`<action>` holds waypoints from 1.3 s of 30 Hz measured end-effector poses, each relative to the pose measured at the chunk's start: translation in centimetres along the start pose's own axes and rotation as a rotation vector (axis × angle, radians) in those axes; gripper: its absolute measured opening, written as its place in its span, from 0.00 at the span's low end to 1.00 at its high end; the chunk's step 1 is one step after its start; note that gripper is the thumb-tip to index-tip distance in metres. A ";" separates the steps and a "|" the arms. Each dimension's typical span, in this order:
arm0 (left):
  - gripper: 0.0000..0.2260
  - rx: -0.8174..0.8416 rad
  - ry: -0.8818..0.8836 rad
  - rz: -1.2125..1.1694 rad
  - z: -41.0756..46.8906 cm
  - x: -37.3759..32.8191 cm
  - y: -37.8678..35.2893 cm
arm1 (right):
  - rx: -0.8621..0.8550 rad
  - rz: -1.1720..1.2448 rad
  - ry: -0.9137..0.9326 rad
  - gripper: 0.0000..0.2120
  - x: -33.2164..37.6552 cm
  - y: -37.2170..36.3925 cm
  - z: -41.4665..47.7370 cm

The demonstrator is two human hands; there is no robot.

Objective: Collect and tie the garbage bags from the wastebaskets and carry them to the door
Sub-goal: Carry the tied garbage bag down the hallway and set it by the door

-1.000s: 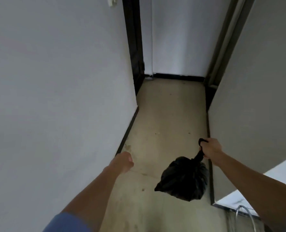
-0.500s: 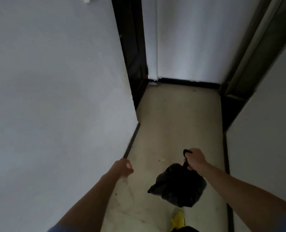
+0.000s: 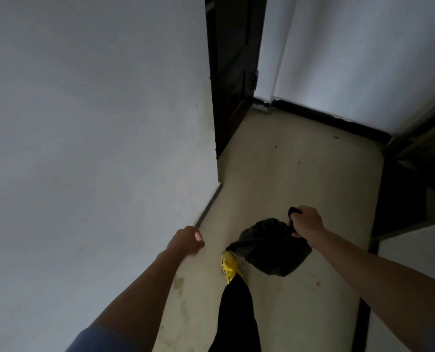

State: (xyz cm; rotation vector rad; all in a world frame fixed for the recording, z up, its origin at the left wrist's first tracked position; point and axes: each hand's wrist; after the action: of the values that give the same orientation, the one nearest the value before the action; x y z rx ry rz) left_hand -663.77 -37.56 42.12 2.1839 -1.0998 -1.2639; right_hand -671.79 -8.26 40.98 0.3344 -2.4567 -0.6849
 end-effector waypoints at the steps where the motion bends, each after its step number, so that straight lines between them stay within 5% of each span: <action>1: 0.07 0.005 -0.003 0.003 2.8 -0.1 0.5 | 0.002 0.005 -0.024 0.08 1.6 -0.6 2.1; 10: 0.07 0.073 0.043 0.012 21.8 -0.2 2.7 | 0.096 -0.014 -0.230 0.07 12.2 -8.5 17.4; 17: 0.08 0.077 0.169 -0.031 31.4 4.6 -0.7 | 0.241 -0.046 -0.278 0.18 16.0 -18.0 29.2; 24: 0.08 0.083 0.214 0.031 40.0 11.1 -5.2 | 0.234 -0.034 -0.203 0.11 16.8 -27.4 40.2; 32: 0.07 0.077 0.210 0.050 44.5 15.8 -9.6 | 0.325 -0.216 -0.155 0.13 13.3 -33.0 46.4; 39: 0.06 0.111 0.254 0.027 42.5 14.6 -9.3 | 0.297 -0.335 -0.024 0.13 13.5 -30.3 44.2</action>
State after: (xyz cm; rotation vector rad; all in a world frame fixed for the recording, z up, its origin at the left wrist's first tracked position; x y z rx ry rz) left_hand -691.79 -41.06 5.98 2.3245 -1.1132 -0.9023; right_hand -705.71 -21.09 -0.70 0.8724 -2.5518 -0.4528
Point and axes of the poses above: each hand's wrist, its own z-axis towards the middle knuckle, its own y-axis out of the back of the hand, x = y × z, and after that the axes turned 14 degrees about -y, right-handed
